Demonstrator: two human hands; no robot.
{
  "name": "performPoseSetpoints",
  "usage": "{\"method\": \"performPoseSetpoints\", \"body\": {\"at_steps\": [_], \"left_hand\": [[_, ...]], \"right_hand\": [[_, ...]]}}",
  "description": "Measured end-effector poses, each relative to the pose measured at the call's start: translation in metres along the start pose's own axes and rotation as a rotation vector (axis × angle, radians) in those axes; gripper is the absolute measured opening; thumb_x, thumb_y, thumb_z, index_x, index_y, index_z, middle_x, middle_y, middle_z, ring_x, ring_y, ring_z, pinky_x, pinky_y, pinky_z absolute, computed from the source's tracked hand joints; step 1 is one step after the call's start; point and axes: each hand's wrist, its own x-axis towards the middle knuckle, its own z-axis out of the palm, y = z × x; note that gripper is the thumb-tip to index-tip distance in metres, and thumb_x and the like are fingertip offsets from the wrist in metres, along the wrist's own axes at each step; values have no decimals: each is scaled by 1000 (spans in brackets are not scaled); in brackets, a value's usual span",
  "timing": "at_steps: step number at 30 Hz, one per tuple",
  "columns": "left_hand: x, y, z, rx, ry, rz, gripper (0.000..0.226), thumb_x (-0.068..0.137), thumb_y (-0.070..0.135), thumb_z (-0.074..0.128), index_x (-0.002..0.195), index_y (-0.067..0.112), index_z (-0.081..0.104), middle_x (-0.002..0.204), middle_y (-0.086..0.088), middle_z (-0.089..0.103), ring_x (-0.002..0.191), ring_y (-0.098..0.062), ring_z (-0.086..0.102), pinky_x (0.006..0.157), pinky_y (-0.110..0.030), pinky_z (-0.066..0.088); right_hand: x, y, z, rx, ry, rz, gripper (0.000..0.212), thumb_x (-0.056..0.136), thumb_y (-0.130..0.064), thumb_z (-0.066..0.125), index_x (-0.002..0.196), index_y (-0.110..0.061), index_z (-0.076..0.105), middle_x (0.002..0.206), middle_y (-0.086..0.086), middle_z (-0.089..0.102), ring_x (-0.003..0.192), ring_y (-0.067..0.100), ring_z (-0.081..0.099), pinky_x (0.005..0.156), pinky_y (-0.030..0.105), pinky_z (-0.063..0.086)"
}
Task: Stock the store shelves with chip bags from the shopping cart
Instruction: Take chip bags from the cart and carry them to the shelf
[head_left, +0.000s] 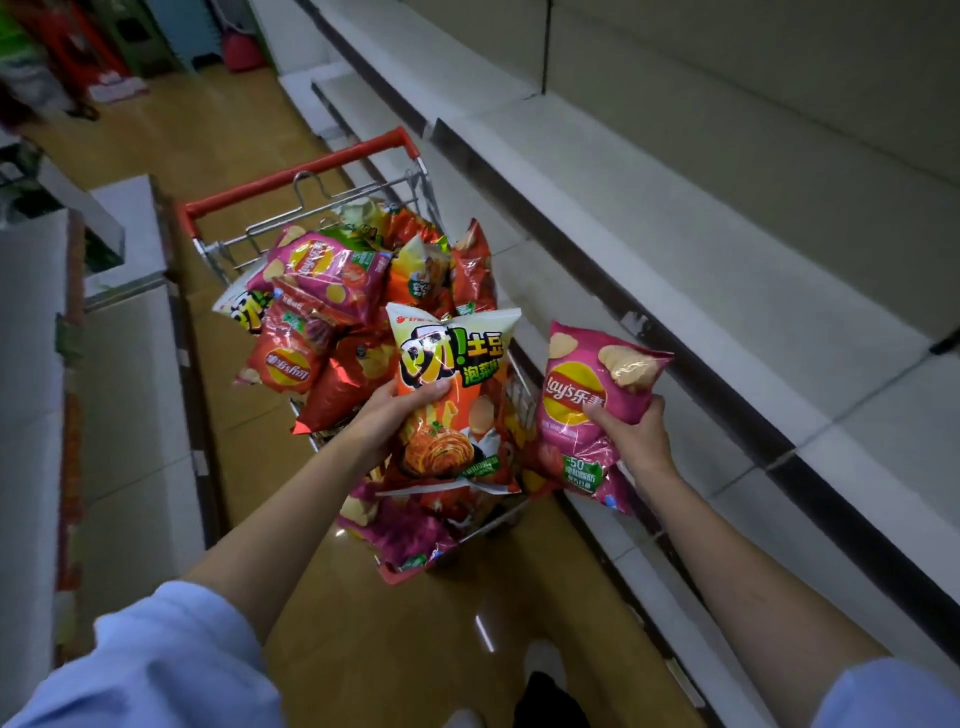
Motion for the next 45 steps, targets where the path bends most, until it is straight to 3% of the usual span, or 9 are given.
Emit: {"method": "performPoseSetpoints", "body": {"at_steps": [5, 7, 10, 15, 21, 26, 30, 34, 45], "left_hand": [[-14, 9, 5, 36, -161, 89, 98, 39, 50, 88, 125, 14, 57, 104, -3, 73, 93, -21, 70, 76, -31, 53], [-23, 15, 9, 59, -219, 113, 99, 39, 53, 91, 123, 13, 56, 107, -6, 71, 96, -23, 69, 76, -30, 54], [-39, 18, 13, 73, -283, 129, 57, 72, 32, 78, 118, 15, 49, 102, -4, 67, 90, -19, 65, 69, -27, 51], [-59, 16, 25, 133, -399, 129, 44, 80, 22, 71, 116, 17, 47, 101, -5, 66, 90, -20, 65, 70, -31, 52], [-79, 14, 63, 218, -591, 146, 51, 69, 39, 79, 107, 21, 50, 101, -4, 66, 91, -21, 65, 75, -32, 52], [-98, 10, 109, 272, -747, 124, 87, 47, 53, 86, 119, 19, 51, 105, -7, 68, 94, -25, 67, 75, -35, 53], [-122, 5, 153, 308, -831, 141, 67, 68, 33, 82, 122, 20, 43, 102, -4, 63, 88, -22, 64, 68, -31, 51], [-151, -6, 194, 348, -943, 155, 87, 42, 50, 90, 114, 22, 50, 106, -7, 66, 94, -26, 66, 74, -35, 54], [-241, -52, 274, 387, -1081, 167, 88, 47, 50, 90, 122, 23, 54, 112, -8, 70, 103, -27, 66, 91, -43, 52]], "right_hand": [[-47, -7, -28, 176, -70, 1, 66, 77, -24, 78, 134, -21, 44, 119, 5, 65, 94, 22, 69, 66, 33, 57], [-71, -8, -33, 206, -78, -1, 71, 72, -29, 79, 134, -21, 45, 118, 6, 67, 94, 24, 70, 70, 37, 58], [-108, -6, -39, 243, -41, -5, 68, 73, -28, 78, 133, -20, 47, 116, 7, 69, 97, 27, 70, 82, 43, 58], [-161, -1, -53, 295, 90, 4, 60, 77, -26, 77, 130, -18, 50, 110, 7, 71, 96, 28, 70, 88, 47, 55], [-213, 6, -83, 334, 292, 20, 69, 78, -27, 78, 133, -17, 38, 118, 9, 64, 95, 28, 69, 80, 45, 58], [-261, 17, -120, 383, 427, 4, 62, 81, -27, 74, 132, -19, 38, 117, 8, 64, 94, 27, 69, 71, 39, 58], [-299, 32, -152, 415, 534, 7, 61, 82, -28, 74, 131, -21, 39, 112, 8, 65, 92, 26, 70, 73, 41, 59], [-343, 49, -183, 438, 630, 7, 56, 83, -27, 73, 127, -21, 39, 106, 5, 65, 90, 24, 69, 72, 39, 58], [-462, 95, -250, 479, 775, -18, 54, 83, -26, 74, 125, -20, 40, 108, 7, 66, 91, 26, 69, 79, 43, 58]]}}
